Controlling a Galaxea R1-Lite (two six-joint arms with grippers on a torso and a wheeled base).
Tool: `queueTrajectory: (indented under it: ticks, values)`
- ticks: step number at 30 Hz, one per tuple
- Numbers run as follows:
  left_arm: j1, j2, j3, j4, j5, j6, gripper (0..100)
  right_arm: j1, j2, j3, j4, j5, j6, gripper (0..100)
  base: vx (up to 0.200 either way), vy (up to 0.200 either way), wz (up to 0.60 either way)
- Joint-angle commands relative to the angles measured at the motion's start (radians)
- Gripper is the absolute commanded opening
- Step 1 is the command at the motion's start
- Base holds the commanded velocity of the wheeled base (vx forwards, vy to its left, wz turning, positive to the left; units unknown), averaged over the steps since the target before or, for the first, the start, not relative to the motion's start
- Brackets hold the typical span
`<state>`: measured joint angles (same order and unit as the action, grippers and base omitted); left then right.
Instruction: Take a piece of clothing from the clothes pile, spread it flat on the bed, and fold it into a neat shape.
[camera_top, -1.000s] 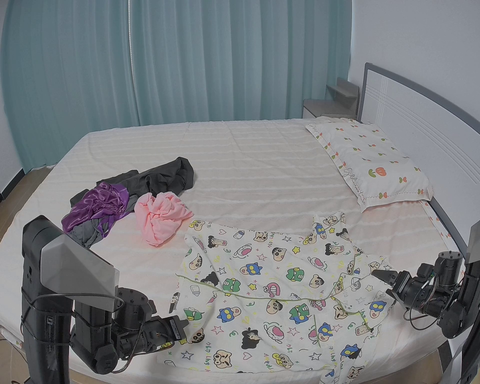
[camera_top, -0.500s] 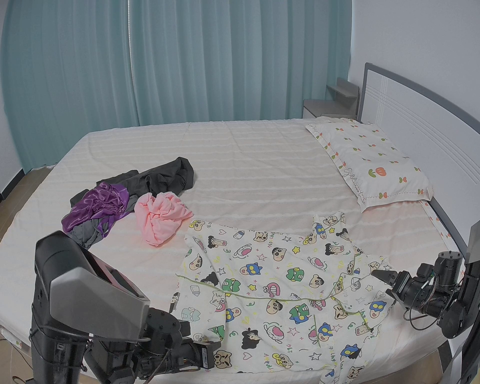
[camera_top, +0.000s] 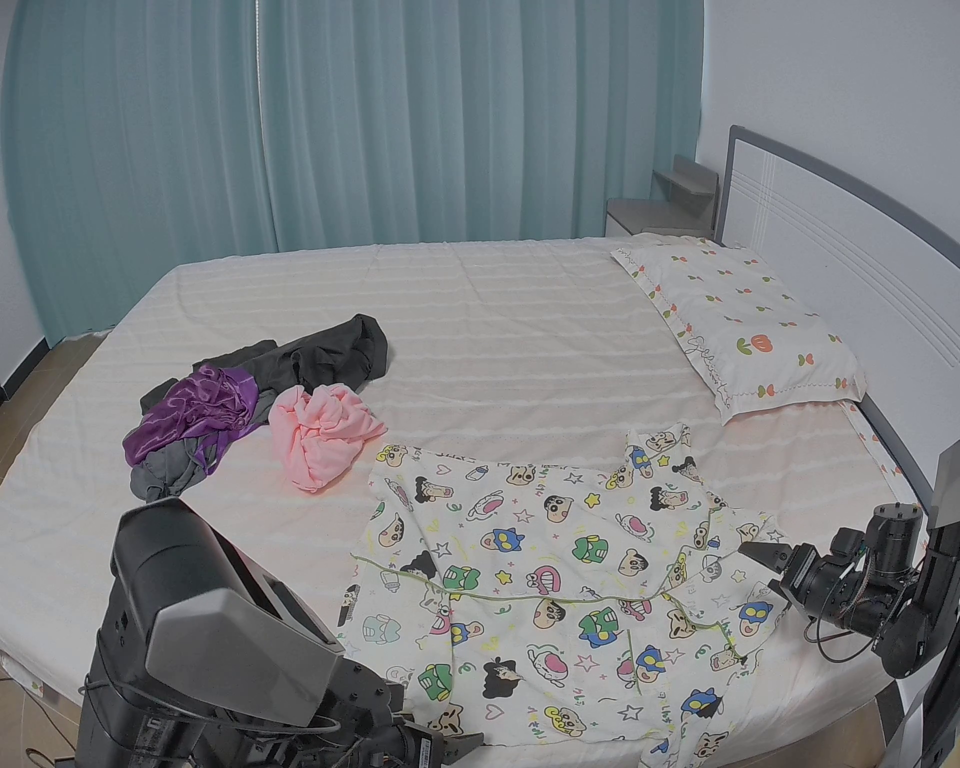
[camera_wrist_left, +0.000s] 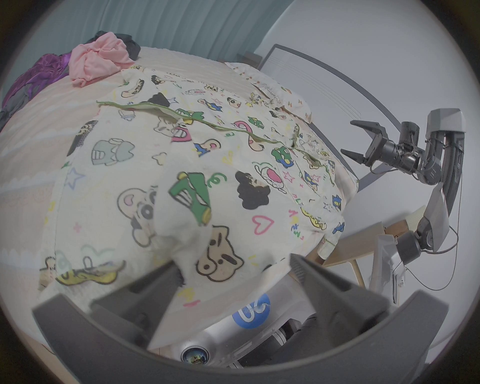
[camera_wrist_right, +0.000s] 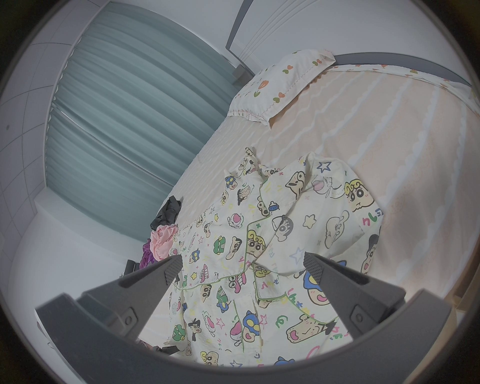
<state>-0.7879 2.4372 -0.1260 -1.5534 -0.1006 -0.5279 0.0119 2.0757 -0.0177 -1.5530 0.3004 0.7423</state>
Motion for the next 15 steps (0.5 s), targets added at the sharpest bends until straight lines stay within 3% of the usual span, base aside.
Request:
queueTrajectory:
  ticks: [1,4,10,15]
  values:
    - [-0.002,0.005,0.0,-0.017,0.016,-0.011,100,0.0,0.001,0.005,-0.018,0.0,0.0,100,0.0,0.0,0.0]
    - [0.002,-0.037,-0.006,-0.017,0.05,-0.035,100,0.0,0.001,0.007,-0.018,0.0,0.0,100,0.0,0.0,0.0]
    - [0.009,-0.199,-0.015,-0.017,0.058,-0.169,100,0.0,-0.002,0.018,-0.018,0.002,0.0,100,0.0,0.0,0.0]
    - [0.036,-0.222,-0.012,-0.017,0.064,-0.216,100,0.0,-0.003,0.018,-0.018,0.0,0.0,100,0.0,0.0,0.0]
